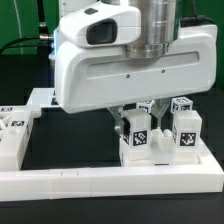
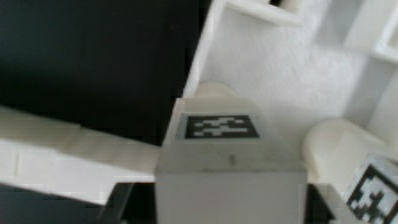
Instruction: Assemble chair
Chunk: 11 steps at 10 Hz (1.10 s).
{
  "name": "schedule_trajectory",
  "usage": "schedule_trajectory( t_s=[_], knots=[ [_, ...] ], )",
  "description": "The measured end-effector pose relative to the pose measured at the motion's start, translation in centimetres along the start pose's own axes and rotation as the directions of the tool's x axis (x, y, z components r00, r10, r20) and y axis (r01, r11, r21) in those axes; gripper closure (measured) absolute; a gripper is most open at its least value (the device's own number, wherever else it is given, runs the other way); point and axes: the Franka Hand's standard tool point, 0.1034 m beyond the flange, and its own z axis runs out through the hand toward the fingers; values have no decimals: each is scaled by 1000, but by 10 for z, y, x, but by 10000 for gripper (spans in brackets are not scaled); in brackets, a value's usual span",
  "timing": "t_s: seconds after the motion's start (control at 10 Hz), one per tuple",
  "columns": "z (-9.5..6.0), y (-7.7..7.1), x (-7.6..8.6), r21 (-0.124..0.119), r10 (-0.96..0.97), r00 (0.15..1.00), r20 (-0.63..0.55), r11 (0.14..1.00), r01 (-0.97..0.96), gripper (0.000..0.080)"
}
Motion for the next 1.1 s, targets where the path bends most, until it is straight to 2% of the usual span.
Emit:
schedule_trajectory(
  t_s=[0.2,0.3,0.5,0.7,0.9,1.0,1.1],
  knots=[
    [1,4,0,6,171,985,0,985,-171,511],
    [1,6,0,11,322,947,1,947,-322,511],
    [2,9,0,25,550,835,9,835,-550,510],
    [2,10,0,33,761,648,23,647,-761,509],
    [2,10,0,27,867,498,31,497,-867,509],
    [2,10,0,26,889,456,32,455,-890,509],
    [2,10,0,26,889,458,32,457,-889,509]
  ],
)
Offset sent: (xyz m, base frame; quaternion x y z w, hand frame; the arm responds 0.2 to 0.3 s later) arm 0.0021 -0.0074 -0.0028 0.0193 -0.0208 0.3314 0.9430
